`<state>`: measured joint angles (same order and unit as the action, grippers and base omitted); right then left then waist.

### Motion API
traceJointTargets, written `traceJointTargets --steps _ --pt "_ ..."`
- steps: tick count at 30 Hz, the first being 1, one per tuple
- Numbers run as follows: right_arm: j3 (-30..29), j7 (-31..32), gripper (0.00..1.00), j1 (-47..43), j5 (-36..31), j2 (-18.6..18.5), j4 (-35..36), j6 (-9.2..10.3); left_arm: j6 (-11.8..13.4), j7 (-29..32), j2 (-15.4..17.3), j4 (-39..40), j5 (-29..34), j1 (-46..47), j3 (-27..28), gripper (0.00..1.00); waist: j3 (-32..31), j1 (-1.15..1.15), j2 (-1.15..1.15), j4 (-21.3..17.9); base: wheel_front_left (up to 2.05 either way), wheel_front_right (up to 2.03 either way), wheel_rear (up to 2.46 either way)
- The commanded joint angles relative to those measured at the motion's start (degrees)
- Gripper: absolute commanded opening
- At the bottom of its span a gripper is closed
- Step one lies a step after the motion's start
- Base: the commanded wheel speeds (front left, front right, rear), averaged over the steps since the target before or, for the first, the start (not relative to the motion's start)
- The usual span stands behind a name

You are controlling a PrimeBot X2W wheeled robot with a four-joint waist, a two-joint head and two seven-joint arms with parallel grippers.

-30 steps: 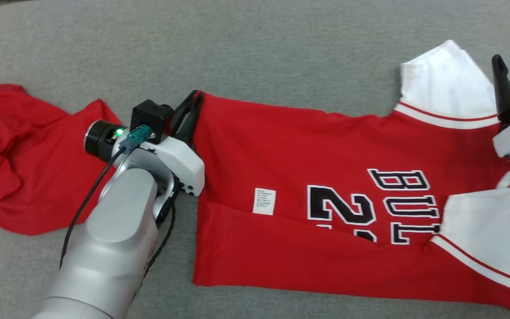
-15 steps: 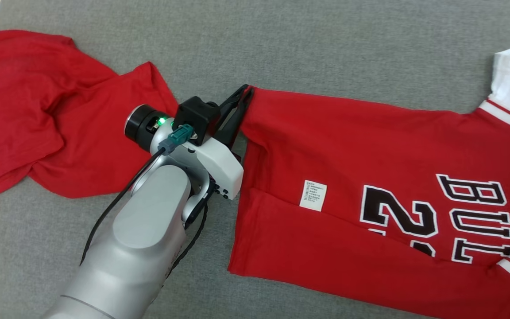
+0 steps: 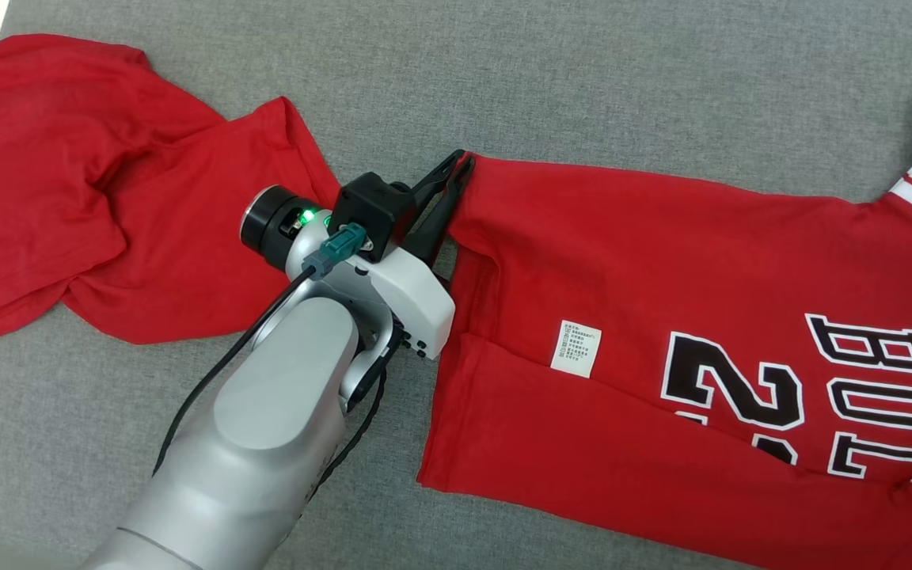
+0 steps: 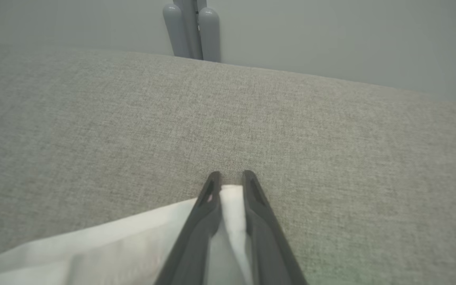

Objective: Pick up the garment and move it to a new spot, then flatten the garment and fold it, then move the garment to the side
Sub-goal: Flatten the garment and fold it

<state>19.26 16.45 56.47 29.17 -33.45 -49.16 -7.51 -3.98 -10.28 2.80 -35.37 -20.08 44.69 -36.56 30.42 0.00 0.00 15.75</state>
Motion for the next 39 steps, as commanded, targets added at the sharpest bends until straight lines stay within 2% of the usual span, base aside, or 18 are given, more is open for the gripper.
traceJointTargets --steps 1,5,14,21,31,39 --pt "0.59 0.80 0.00 -0.99 0.21 0.20 -1.18 0.04 0.22 -0.07 0.29 -0.02 -0.18 -0.35 0.05 0.00 -0.03 0.00 0.00 -0.12 0.00 0.00 0.00" --pt "1.10 -2.60 0.00 0.59 0.22 -0.80 -1.74 0.09 0.68 -0.03 0.89 -0.61 -0.38 0.34 0.35 0.00 -0.35 0.00 0.00 -0.85 0.00 0.00 0.00" --pt "3.40 -13.80 0.00 1.36 0.12 0.36 -2.34 0.08 1.96 -0.64 3.38 -3.54 -0.93 2.67 2.04 0.00 -3.06 0.00 0.00 -4.86 0.00 0.00 0.00" --pt "5.40 -19.88 0.00 -1.15 2.28 1.47 -1.11 0.08 1.71 -0.87 4.66 -5.90 -1.41 2.68 2.08 0.00 -6.63 0.00 0.00 -7.71 0.00 0.00 0.00" --pt "6.54 -23.16 0.00 -9.88 8.92 2.57 3.85 0.08 0.39 0.29 6.77 -7.99 -2.17 -2.04 0.46 0.00 -13.86 0.00 0.00 -11.14 0.00 0.00 0.00" --pt "5.78 -21.63 0.00 -19.80 13.41 1.81 11.10 0.08 0.30 1.28 8.73 -6.72 -2.28 -5.94 -0.75 0.00 -18.80 0.00 0.00 -12.85 0.00 0.00 0.00"
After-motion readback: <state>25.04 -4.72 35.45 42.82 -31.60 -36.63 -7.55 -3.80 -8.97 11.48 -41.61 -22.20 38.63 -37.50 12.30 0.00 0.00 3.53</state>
